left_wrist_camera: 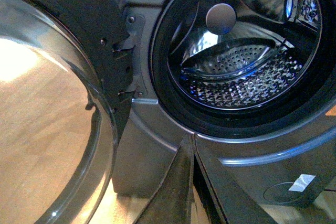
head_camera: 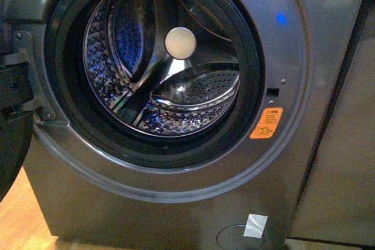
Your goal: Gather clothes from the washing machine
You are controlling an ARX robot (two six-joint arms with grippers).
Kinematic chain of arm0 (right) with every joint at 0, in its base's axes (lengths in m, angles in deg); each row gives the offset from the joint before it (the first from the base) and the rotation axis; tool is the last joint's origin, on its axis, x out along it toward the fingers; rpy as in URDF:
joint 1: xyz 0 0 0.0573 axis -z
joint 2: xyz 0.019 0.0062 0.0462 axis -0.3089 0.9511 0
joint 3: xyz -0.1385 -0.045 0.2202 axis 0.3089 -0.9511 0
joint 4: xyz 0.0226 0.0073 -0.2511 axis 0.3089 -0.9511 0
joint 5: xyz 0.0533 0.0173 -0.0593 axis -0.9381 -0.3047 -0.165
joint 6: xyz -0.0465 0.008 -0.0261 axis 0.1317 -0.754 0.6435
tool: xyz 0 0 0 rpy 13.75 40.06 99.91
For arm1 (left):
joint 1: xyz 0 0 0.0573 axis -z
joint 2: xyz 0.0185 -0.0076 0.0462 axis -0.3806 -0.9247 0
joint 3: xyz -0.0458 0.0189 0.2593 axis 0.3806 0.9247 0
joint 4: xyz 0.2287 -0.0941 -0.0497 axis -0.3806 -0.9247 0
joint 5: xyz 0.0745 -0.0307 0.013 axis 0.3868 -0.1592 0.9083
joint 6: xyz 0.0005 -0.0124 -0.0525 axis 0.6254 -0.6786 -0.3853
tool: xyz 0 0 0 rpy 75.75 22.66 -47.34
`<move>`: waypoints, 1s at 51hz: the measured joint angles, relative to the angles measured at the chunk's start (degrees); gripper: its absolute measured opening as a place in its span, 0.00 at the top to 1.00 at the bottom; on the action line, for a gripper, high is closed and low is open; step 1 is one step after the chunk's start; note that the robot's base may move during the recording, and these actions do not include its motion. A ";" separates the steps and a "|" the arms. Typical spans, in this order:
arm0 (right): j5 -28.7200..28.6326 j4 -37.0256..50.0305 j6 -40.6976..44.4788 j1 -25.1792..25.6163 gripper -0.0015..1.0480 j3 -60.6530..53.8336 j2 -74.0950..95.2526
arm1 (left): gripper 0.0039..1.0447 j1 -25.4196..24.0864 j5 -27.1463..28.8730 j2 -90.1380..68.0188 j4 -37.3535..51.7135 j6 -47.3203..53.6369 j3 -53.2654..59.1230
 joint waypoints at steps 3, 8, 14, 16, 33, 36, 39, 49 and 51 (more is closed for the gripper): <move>0.04 0.00 0.00 0.00 0.98 0.00 0.00 | 0.97 -0.07 0.00 1.09 0.02 0.00 1.25; 0.02 0.00 0.00 0.00 0.98 0.00 0.00 | 0.97 -0.11 0.00 3.10 0.04 0.00 3.10; 0.02 0.00 0.00 0.00 0.98 0.00 0.00 | 0.97 -0.11 -0.02 4.66 0.04 0.00 4.39; 0.02 0.00 0.00 0.00 0.98 0.00 0.00 | 0.97 -0.11 0.00 5.18 0.00 0.00 4.76; -0.02 -0.02 0.00 0.00 0.98 0.00 0.00 | 0.97 -0.13 0.02 15.12 -8.02 0.02 6.71; 0.00 -0.02 0.00 0.00 0.98 0.00 -0.02 | 0.97 -0.13 0.00 15.50 -8.02 0.00 6.93; 0.02 -0.02 0.00 0.00 0.98 0.00 -0.04 | 0.97 -0.13 -0.02 16.04 -8.02 0.00 7.34; 0.02 -0.07 0.00 0.00 0.98 0.00 -0.04 | 0.97 -0.13 0.00 18.05 -8.09 0.02 8.83; 0.02 -0.07 -0.02 0.00 0.98 0.00 -0.04 | 0.97 -0.13 0.02 18.05 -8.09 0.02 8.83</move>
